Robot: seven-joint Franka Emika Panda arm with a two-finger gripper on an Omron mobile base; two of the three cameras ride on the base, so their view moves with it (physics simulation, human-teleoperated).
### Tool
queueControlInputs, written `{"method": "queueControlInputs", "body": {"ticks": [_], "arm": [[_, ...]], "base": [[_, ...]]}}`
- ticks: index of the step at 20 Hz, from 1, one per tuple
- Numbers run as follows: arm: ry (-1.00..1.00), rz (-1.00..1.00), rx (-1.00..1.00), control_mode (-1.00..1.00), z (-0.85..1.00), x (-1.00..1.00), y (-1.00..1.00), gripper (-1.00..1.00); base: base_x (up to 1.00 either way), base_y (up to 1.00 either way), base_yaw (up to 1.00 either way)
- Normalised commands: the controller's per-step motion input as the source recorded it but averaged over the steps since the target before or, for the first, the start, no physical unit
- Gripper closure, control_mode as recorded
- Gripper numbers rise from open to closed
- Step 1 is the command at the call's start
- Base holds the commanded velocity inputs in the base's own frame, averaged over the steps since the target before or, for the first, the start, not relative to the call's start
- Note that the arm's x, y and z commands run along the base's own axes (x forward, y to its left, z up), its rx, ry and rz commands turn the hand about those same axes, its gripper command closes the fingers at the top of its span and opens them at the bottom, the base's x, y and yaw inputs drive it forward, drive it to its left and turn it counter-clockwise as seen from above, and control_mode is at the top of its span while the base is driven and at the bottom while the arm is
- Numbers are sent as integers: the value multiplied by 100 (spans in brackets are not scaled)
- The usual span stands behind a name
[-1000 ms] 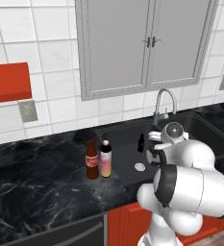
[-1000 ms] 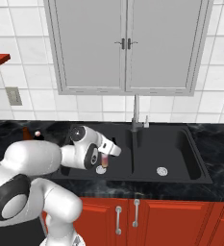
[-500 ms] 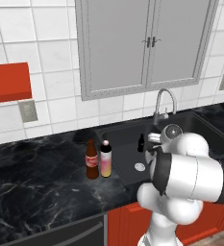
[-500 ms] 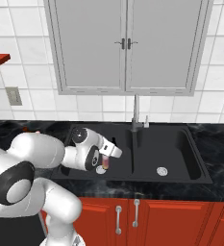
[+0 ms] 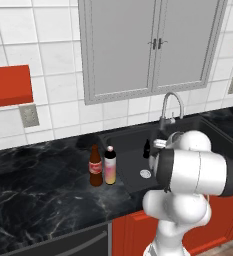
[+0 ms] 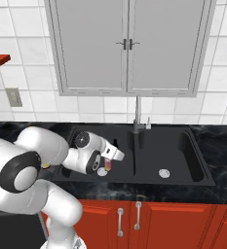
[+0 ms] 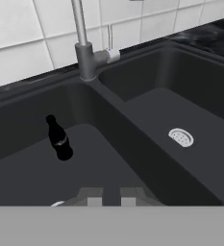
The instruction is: Place the large bottle from the dining counter next to the other large bottle outside the sink, and place the small bottle from the dining counter next to the other small bottle inside the sink.
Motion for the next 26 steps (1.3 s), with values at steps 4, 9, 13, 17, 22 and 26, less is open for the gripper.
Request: {"method": "queueControlInputs", "body": {"ticks": [4,9,13,17,22,26], "arm": [[-4,0,0,-100,-22,0,0,100],[-1,0,0,-100,-18,0,0,100],[0,0,0,-100,-18,0,0,100],[0,0,0,-100,-14,4,0,100],[-1,0,0,-100,-19,1,0,100],[-6,0,0,-100,-27,0,0,100]], "base": [[0,0,0],[0,0,0],[0,0,0],[0,0,0],[0,0,0],[0,0,0]]}}
